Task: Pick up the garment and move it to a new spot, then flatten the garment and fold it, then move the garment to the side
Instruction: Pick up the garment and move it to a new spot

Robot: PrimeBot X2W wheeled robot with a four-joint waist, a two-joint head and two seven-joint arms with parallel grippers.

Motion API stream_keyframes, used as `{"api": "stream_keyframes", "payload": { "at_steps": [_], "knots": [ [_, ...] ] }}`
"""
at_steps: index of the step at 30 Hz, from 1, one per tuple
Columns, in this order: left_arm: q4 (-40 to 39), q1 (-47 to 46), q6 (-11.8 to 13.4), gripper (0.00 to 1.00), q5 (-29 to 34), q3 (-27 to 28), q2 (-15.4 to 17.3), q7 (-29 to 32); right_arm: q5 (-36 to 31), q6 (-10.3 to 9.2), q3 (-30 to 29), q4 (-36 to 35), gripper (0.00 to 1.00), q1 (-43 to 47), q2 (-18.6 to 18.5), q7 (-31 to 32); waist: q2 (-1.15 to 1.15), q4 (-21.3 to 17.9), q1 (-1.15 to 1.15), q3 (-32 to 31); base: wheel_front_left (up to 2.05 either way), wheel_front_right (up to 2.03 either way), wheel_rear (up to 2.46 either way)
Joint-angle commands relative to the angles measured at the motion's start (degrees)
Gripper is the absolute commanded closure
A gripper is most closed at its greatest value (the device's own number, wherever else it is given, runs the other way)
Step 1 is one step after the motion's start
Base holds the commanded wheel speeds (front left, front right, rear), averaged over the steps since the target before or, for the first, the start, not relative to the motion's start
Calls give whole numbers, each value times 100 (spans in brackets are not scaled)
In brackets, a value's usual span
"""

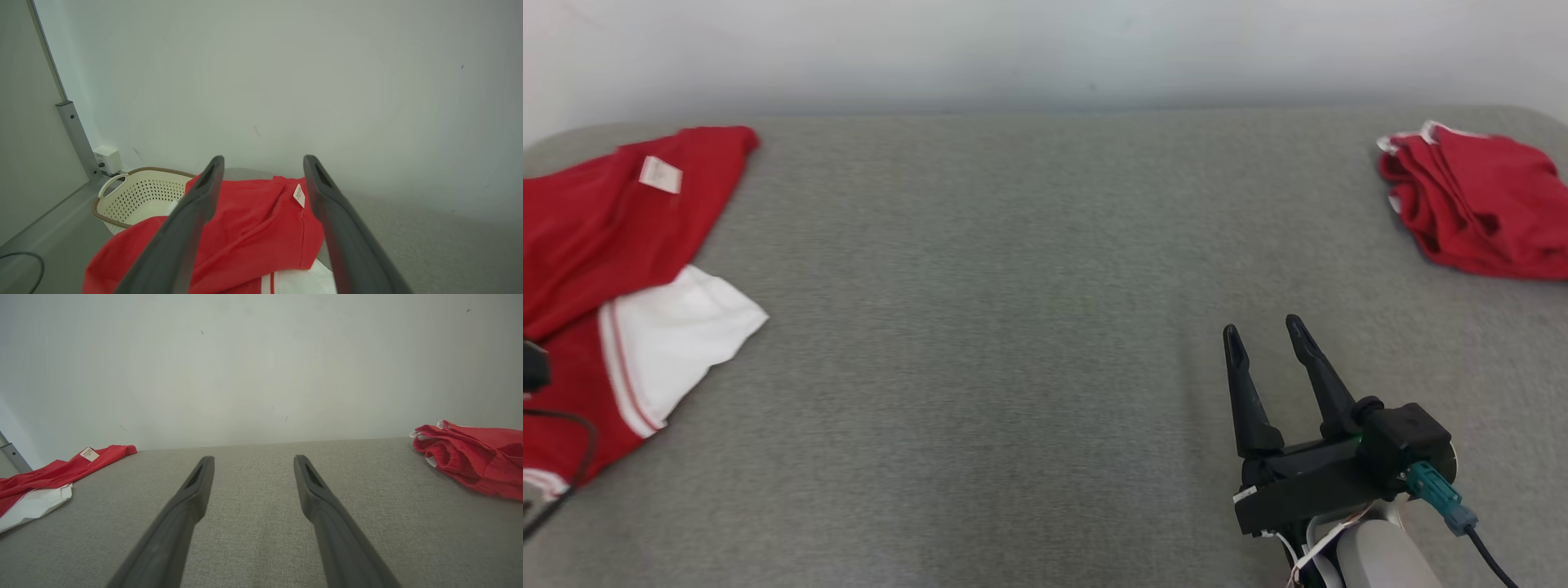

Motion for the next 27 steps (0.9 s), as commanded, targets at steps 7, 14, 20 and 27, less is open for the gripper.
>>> {"api": "stream_keyframes", "payload": {
  "at_steps": [7, 14, 20, 27],
  "knots": [
    [1063, -553, -50, 0, 65, -109, 515, 319, 49, -4, 0, -80, 0, -146, 26, -6, -1, -882, -1, 765, 0, 0, 0],
    [1946, -895, -137, 0, 166, -334, 855, 855, 57, -4, 40, -118, 0, -273, 17, -6, -1, -1095, -1, 1094, 0, 0, 0],
    [2445, -982, -121, 0, 307, -519, 1017, 1180, 58, -4, 8, -111, 0, -331, 2, -6, -1, -1197, -1, 1197, 0, 0, 0],
    [2929, -1068, -142, 0, 378, -728, 1124, 1667, 33, -4, -28, -85, 0, -305, -19, -6, -1, -1199, -1, 1189, 0, 0, 0]
  ]
}}
